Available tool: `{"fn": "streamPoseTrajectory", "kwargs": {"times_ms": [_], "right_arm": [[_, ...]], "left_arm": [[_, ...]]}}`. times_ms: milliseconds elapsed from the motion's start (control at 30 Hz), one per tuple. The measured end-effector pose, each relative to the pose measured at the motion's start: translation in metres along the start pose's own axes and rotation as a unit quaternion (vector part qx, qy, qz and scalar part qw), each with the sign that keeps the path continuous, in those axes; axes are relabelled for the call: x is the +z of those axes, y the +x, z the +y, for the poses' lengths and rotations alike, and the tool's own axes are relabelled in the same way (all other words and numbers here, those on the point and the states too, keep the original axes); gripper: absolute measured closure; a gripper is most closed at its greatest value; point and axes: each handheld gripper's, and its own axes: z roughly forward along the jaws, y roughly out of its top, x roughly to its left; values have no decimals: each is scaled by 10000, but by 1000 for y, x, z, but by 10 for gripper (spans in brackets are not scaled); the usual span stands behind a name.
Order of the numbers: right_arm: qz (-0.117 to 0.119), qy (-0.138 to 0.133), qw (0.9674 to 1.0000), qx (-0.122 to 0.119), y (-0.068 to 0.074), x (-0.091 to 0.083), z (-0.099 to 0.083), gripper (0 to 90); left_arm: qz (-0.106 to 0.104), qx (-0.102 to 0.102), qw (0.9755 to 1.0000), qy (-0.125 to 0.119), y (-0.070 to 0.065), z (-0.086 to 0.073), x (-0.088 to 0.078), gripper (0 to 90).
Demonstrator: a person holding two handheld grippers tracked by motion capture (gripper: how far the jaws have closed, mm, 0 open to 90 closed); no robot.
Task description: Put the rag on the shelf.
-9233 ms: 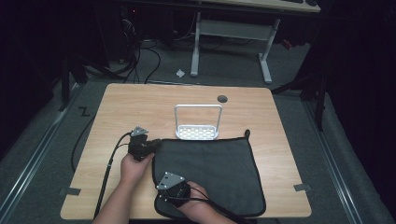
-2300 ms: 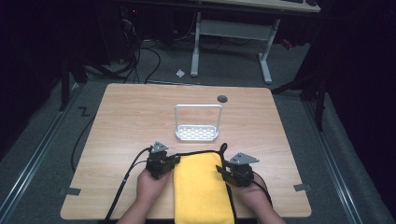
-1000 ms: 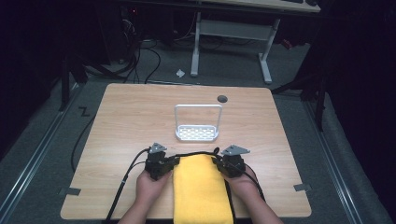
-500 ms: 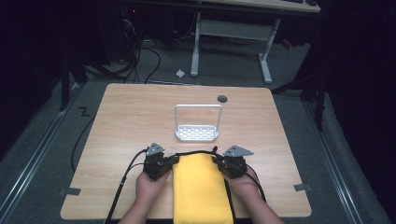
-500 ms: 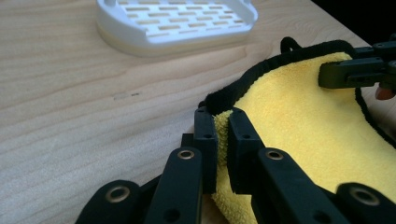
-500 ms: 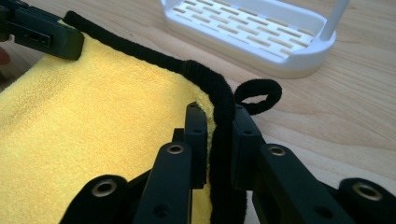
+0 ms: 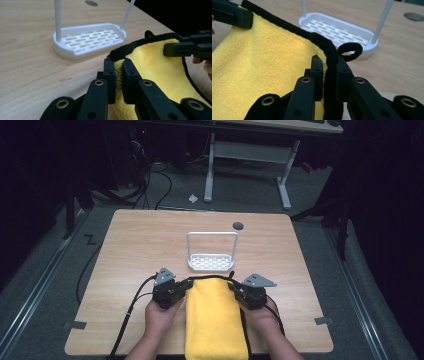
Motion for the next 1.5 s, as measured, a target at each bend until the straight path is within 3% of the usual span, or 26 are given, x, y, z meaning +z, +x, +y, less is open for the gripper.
{"fn": "streamPoseTrajectory", "kwargs": {"times_ms": [233, 500, 800, 1100, 1500], "right_arm": [[-118, -458, 9987, -208, 3, -15, 18, 807], [-173, -857, 9959, -235, 4, -25, 41, 806], [-219, -1226, 9917, -332, 7, -33, 71, 805], [-306, -1511, 9874, -365, 5, -42, 93, 805], [-415, -1799, 9821, -385, -4, -56, 115, 805]], "left_arm": [[50, 143, 9992, -376, -8, 21, -13, 835], [127, 321, 9972, -670, -9, 45, -28, 835], [238, 411, 9935, -1037, -9, 70, -41, 835], [259, 548, 9893, -1329, -14, 96, -46, 835], [250, 792, 9849, -1521, -21, 125, -44, 836]]}}
